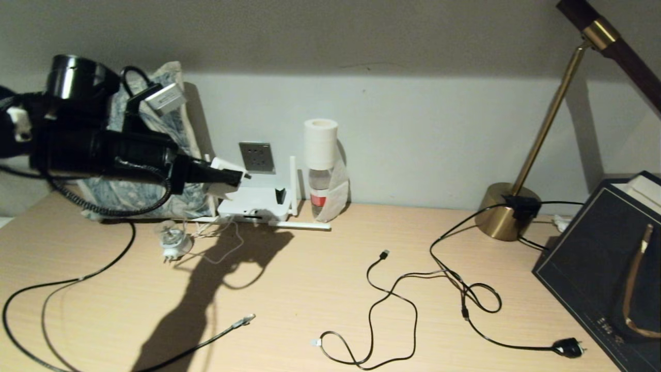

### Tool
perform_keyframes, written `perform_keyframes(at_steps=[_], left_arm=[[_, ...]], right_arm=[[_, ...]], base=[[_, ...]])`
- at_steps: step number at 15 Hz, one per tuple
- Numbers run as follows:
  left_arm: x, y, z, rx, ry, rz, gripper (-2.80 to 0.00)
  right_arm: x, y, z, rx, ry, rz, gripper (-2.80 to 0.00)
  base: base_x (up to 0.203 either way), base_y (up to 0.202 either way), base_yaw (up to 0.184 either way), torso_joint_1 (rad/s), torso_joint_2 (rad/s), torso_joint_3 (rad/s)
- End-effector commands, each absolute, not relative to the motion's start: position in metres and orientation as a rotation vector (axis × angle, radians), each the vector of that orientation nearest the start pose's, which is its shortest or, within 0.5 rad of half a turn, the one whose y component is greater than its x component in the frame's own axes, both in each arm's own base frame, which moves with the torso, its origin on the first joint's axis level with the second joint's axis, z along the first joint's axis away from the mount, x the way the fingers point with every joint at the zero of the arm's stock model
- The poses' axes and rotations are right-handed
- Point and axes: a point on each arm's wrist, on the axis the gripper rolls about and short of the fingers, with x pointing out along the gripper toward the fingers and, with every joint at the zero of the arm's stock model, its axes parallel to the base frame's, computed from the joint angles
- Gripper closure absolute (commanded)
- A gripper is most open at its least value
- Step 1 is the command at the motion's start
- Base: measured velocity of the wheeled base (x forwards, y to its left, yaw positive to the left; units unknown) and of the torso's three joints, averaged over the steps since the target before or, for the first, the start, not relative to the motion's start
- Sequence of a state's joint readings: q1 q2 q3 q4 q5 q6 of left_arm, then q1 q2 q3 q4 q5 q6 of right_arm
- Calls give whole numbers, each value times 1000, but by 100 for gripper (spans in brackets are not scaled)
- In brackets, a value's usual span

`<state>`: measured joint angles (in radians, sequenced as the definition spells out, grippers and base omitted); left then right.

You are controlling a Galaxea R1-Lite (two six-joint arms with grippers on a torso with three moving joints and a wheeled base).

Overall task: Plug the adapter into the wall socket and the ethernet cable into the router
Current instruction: Align plug and socket

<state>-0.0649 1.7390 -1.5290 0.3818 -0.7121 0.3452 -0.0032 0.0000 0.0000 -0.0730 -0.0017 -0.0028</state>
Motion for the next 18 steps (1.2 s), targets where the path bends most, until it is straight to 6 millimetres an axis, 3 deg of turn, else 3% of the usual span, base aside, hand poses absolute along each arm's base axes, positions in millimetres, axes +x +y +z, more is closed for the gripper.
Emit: perform_keyframes(at_steps=[1,4,7,9,13,16,18], left_arm=[[295,-34,258,-226,507,-706,0],[321,-36,221,-213,181,-596,0],[371,-42,149,-186,-7,-451,0],[399,-43,117,-129,-119,-345,0],[445,-45,116,-7,-352,-214,0],[463,-47,111,33,-409,-195,0],[463,-47,110,32,-410,-198,0]], right_arm=[[-21,0,76,-3,-48,-5,0],[-21,0,76,-3,-48,-5,0],[-21,0,76,-3,-48,-5,0],[-21,0,76,-3,-48,-5,0],[-21,0,76,-3,-48,-5,0],[-21,0,76,-3,-48,-5,0],[-21,0,76,-3,-48,-5,0]], base=[[0,0,0,0,0,0],[0,0,0,0,0,0],[0,0,0,0,0,0],[0,0,0,0,0,0],[0,0,0,0,0,0],[0,0,0,0,0,0],[0,0,0,0,0,0]])
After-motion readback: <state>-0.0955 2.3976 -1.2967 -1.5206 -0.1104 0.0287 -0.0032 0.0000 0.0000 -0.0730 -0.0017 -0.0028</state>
